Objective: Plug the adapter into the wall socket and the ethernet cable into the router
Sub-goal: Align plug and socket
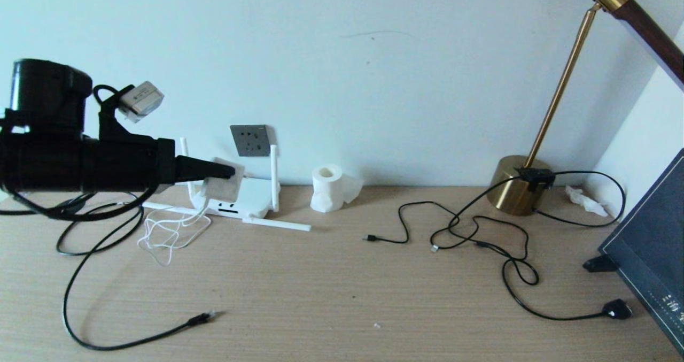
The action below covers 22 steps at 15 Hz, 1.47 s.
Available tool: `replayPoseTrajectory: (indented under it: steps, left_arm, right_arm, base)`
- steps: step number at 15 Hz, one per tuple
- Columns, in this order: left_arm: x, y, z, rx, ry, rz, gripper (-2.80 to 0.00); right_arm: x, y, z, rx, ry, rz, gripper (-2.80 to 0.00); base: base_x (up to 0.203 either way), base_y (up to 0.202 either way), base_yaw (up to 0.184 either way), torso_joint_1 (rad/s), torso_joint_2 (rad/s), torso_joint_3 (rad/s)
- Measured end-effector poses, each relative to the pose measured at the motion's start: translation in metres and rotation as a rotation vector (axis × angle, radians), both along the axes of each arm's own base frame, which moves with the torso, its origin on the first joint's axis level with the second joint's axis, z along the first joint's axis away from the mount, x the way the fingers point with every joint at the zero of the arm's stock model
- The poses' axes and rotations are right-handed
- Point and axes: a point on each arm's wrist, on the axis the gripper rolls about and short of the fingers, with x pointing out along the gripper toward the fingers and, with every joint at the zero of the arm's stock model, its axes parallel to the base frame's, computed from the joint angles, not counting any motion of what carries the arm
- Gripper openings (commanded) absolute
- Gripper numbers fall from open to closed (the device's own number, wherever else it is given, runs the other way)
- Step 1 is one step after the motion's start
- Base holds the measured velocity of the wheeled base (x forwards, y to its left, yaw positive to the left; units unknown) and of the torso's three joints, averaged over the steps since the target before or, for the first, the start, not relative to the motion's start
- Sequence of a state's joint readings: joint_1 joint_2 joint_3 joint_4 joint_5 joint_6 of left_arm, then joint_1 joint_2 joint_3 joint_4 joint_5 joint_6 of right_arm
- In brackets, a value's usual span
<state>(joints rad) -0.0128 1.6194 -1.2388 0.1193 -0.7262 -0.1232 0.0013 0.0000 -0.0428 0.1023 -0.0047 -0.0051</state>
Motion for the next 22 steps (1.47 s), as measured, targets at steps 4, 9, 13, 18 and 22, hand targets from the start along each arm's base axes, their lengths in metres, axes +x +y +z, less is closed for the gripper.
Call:
replayPoseTrajectory:
  steps: [4,9,13,18,22]
  left_arm:
    - [0.012,-0.007,-0.042,0.046,-0.248,0.368,-2.80]
    - [0.044,-0.014,-0.056,0.107,-0.646,0.684,-2.80]
    - [0.067,-0.016,-0.082,0.147,-0.834,0.713,-2.80]
    - [0.096,-0.019,-0.111,0.158,-0.809,0.705,-2.80]
    - [0.123,-0.021,-0.127,0.154,-0.818,0.705,-2.80]
  right_arm:
    - [0.000,0.000,0.000,-0.001,0.000,0.000,0.00]
    - [0.000,0.000,0.000,0.000,0.000,0.000,0.00]
    - [0.000,0.000,0.000,0.000,0.000,0.000,0.00]
    - [0.000,0.000,0.000,-0.001,0.000,0.001,0.00]
    - [0.000,0.000,0.000,-0.001,0.000,0.000,0.00]
  base:
    - [0.000,0.000,0.000,0.000,0.00,0.000]
    - [0.000,0.000,0.000,0.000,0.00,0.000]
    - [0.000,0.000,0.000,0.000,0.00,0.000]
    - [0.000,0.000,0.000,0.000,0.00,0.000]
    - [0.000,0.000,0.000,0.000,0.00,0.000]
